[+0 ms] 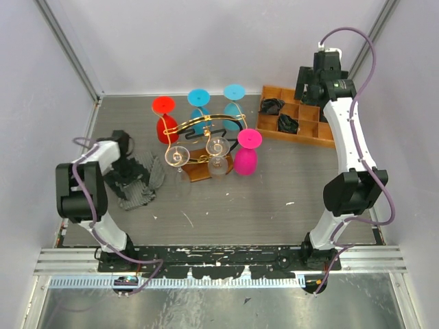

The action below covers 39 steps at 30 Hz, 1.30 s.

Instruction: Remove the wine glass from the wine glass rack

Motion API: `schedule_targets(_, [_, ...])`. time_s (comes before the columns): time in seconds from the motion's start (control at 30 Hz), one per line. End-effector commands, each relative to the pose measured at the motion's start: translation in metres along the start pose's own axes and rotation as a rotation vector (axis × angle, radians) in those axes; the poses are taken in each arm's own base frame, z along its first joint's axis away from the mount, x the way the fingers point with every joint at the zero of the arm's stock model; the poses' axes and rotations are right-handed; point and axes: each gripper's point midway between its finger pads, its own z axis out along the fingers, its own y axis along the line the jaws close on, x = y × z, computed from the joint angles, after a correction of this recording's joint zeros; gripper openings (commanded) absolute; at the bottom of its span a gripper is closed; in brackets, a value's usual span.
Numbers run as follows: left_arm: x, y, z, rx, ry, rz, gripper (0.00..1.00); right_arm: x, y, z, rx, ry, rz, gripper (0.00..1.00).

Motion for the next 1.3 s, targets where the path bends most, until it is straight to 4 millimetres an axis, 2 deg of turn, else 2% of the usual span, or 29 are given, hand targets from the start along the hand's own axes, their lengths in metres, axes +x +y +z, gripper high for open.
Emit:
schedule_targets(0.0, [-0.054, 0.056, -0.022, -0.064, -0.15, -0.216, 0.99, -0.018, -0.003, -0.027, -0.022, -0.075, 0.026, 1.0])
schedule_targets(0.07, [-0.058, 0.048, -0.045, -0.006, -0.199, -0.211, 0.99, -0.019, -0.001, -0.028, -0.034, -0.076, 0.034, 1.0])
schedule_targets(0.13, [-0.048, 0.031, -0.062, 0.031, -0.249, -0.153, 0.99, -0.018, 0.002, -0.028, -0.046, -0.071, 0.051, 1.0])
schedule_targets(0.2, [-0.037, 0.023, -0.064, 0.049, -0.26, -0.127, 1.0, -0.019, 0.007, -0.028, -0.068, -0.066, 0.068, 1.0])
schedule_targets(0.4, [-0.009, 0.022, -0.006, 0.006, -0.029, -0.155, 0.98, -0.015, 0.015, -0.036, -0.121, -0.046, 0.112, 1.0])
schedule_targets(0.43, [-0.008, 0.022, 0.001, -0.002, -0.007, -0.169, 0.98, -0.013, 0.022, -0.04, -0.16, -0.037, 0.121, 1.0])
schedule_targets(0.53, [-0.019, 0.029, 0.012, -0.032, -0.005, -0.198, 0.98, -0.015, 0.033, -0.05, -0.23, -0.028, 0.165, 1.0])
schedule_targets(0.6, [-0.037, 0.038, 0.013, -0.067, -0.043, -0.206, 0.98, -0.02, 0.046, -0.062, -0.301, -0.037, 0.184, 1.0])
schedule_targets(0.73, [-0.089, 0.054, 0.002, -0.079, -0.084, -0.288, 0.98, -0.024, 0.09, -0.097, -0.49, -0.044, 0.16, 1.0])
schedule_targets(0.8, [-0.112, 0.057, -0.011, -0.071, -0.102, -0.313, 0.98, -0.021, 0.11, -0.111, -0.578, -0.019, 0.15, 0.98])
schedule_targets(0.9, [-0.148, 0.057, -0.045, -0.062, -0.229, -0.312, 0.98, -0.014, 0.133, -0.121, -0.706, 0.025, 0.175, 0.89])
schedule_targets(1.0, [-0.171, 0.062, -0.079, -0.071, -0.327, -0.333, 0.98, -0.015, 0.152, -0.12, -0.801, 0.033, 0.215, 0.8])
schedule_targets(1.1, [-0.17, 0.045, -0.098, 0.043, -0.333, -0.334, 1.0, -0.018, 0.167, -0.106, -0.839, 0.053, 0.251, 0.76])
schedule_targets(1.23, [-0.144, 0.023, -0.115, 0.183, -0.333, -0.284, 0.98, -0.021, 0.187, -0.089, -0.894, 0.09, 0.286, 0.69])
schedule_targets(1.27, [-0.137, 0.02, -0.113, 0.204, -0.321, -0.275, 0.97, -0.021, 0.192, -0.083, -0.904, 0.101, 0.296, 0.67])
